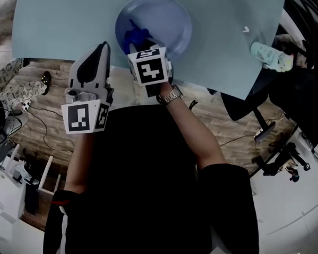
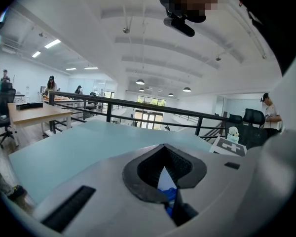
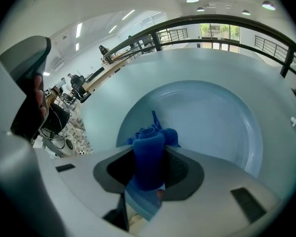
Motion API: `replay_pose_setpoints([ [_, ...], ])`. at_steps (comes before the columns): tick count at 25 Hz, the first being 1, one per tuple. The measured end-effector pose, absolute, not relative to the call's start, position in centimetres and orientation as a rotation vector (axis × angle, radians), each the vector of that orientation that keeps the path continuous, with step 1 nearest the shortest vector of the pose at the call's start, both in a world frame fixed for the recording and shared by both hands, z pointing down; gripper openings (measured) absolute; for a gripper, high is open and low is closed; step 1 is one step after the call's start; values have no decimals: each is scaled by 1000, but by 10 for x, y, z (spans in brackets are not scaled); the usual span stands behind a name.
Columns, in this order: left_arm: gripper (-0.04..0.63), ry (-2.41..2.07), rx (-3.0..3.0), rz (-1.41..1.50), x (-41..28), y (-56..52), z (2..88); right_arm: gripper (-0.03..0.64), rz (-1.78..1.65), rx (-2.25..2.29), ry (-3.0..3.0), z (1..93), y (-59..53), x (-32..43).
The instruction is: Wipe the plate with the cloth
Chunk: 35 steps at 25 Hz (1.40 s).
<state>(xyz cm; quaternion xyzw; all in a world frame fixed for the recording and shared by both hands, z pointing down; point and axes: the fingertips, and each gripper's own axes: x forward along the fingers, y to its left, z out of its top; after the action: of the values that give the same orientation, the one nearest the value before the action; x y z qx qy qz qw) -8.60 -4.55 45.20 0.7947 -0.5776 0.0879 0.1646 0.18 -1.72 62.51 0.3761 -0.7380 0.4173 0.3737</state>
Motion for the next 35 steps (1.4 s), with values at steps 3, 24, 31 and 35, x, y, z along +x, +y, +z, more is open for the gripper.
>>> replay_pose_setpoints([
  [3,0,-1662,2254,246,-77,-41,454,118,1055,934,-1891,627,-7,10],
  [24,0,-1671,2265,214,-22,-21,451,119,1004,951,-1905,624,2,71],
  [31,0,-1654,2282,218,-8,-26,452,119,1018,975,-1875,627,-1,94],
  [35,0,-1649,2287,220,-5,-31,451,119,991,984,-1890,625,-10,100],
])
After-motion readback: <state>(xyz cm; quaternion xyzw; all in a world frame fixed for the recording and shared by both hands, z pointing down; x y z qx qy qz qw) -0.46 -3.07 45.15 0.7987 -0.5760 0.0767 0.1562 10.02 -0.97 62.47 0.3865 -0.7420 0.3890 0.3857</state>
